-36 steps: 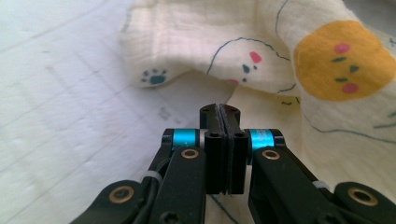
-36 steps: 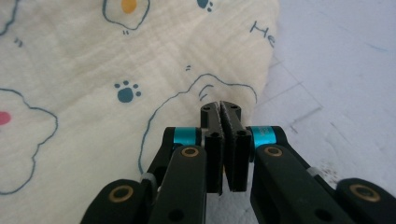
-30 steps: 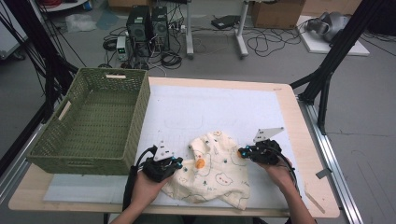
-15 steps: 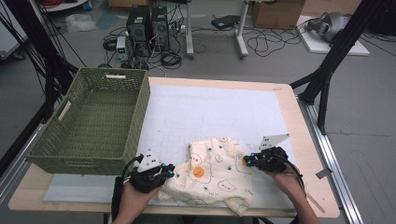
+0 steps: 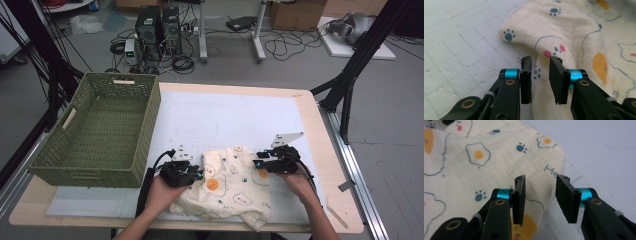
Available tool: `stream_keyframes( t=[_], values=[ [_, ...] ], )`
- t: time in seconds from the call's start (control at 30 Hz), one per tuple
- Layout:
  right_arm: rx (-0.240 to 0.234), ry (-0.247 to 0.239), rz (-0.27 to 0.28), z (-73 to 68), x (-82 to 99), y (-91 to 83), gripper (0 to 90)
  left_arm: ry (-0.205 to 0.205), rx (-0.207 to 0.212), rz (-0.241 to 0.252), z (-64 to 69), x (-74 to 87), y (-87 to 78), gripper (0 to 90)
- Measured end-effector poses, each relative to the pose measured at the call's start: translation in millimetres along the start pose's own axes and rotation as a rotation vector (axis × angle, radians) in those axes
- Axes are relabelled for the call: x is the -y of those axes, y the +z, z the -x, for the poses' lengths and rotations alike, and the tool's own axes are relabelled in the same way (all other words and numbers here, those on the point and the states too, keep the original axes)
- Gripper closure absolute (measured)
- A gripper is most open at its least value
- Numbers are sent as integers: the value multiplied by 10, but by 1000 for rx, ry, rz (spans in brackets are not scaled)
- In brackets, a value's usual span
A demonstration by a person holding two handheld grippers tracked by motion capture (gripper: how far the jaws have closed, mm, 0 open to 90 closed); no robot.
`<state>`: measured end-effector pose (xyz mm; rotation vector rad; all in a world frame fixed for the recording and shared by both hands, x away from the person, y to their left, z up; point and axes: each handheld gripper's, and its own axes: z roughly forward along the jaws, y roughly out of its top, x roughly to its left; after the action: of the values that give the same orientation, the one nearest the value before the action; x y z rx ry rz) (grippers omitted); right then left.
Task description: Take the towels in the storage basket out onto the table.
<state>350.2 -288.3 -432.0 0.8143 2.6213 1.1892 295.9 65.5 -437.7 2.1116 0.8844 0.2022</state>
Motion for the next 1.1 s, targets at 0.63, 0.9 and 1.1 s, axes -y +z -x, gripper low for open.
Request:
stream_keyframes(
  t=[0.63,0.9,1.1],
  values=[
    [62,12,44,61,-131,-129,863,-70,-221,208,-75,69,-387,884],
    [97,68,31,99,-112,-111,685,-104,-252,207,-106,123,-384,763],
    [90,63,17,79,-60,-147,644,-96,-230,161,-152,102,-241,718]
  ],
)
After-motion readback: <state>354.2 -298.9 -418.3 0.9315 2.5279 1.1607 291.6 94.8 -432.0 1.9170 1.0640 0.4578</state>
